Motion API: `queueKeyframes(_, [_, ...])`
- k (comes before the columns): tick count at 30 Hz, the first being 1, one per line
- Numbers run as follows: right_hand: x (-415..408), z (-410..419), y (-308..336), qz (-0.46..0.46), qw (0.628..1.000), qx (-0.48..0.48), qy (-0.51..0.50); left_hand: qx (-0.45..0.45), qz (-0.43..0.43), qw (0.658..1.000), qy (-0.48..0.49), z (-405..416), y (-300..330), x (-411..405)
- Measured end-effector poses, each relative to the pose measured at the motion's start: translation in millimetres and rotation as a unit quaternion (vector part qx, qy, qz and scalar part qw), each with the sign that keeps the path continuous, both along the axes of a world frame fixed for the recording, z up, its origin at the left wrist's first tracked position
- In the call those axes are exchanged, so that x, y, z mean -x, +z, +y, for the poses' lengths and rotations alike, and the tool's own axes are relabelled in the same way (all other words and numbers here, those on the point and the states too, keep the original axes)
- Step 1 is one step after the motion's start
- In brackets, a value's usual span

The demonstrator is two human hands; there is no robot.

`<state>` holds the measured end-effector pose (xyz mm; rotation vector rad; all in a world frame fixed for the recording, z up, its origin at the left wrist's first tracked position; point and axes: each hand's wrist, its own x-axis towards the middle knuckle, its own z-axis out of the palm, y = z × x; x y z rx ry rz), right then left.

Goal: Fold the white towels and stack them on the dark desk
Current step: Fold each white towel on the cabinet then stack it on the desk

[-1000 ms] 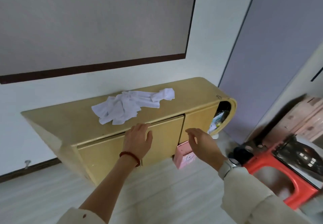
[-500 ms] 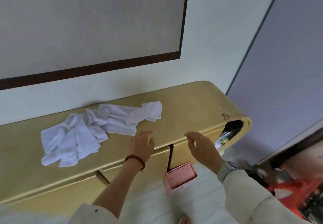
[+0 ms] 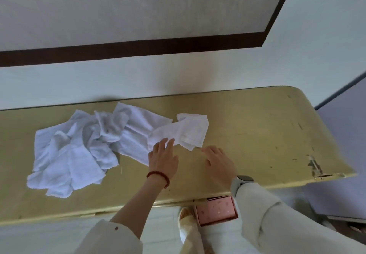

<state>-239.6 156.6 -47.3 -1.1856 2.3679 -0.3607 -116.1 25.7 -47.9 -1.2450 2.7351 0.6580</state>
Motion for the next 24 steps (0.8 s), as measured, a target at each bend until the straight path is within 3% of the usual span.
queueKeyframes(5, [28,-42,-40,0.067,0.996,-0.027,0.049,0.036,-0.061,0.997,0.003,-33,-41,22])
queueKeyframes(8, [42,-51,-55,0.095,0.990,-0.044,0.091,0.062,-0.024,0.998,0.005,-45,-52,26])
queueKeyframes(12, [62,-55,-52,0.031,0.998,-0.019,0.051,0.055,0.016,0.998,0.028,-60,-41,34])
queueKeyframes(16, [99,-40,-19,-0.118,0.985,0.071,-0.107,-0.042,0.120,0.988,0.092,-61,-3,42])
queueKeyframes(20, [147,-15,35,-0.160,0.957,0.183,-0.158,-0.170,0.187,0.957,0.145,-45,47,64])
queueKeyframes(24, [194,9,91,-0.149,0.947,0.236,-0.160,-0.216,0.207,0.948,0.106,-33,95,102])
